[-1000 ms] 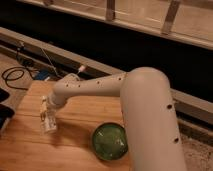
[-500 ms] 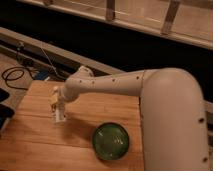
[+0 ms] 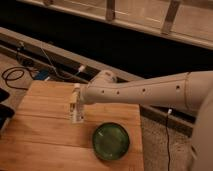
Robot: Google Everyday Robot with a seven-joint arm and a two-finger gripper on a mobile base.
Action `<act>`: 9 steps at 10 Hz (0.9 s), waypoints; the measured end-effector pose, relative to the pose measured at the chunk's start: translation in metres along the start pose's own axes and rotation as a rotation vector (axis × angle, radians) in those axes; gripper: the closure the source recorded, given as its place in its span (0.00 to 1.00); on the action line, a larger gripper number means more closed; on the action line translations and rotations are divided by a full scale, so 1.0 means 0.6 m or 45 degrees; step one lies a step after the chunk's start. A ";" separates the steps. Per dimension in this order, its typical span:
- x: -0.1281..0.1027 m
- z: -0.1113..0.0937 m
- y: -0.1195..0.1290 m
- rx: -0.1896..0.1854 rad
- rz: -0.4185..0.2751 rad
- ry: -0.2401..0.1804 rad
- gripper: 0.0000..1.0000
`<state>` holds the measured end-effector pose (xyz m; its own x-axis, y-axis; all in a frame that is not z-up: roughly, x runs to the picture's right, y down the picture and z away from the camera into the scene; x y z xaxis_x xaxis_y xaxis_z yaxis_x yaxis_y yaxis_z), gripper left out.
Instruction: Place the bottle in the ceramic bowl
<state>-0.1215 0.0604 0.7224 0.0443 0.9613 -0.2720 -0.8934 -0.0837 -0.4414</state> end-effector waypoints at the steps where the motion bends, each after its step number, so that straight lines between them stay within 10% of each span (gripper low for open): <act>1: 0.007 -0.039 -0.023 0.094 0.023 -0.001 1.00; 2: 0.017 -0.080 -0.041 0.227 0.066 0.014 1.00; 5: 0.024 -0.129 -0.062 0.383 0.117 0.010 1.00; 9: 0.022 -0.094 -0.075 0.359 0.141 0.070 1.00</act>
<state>-0.0555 0.0619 0.6903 -0.0432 0.9339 -0.3548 -0.9826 -0.1040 -0.1540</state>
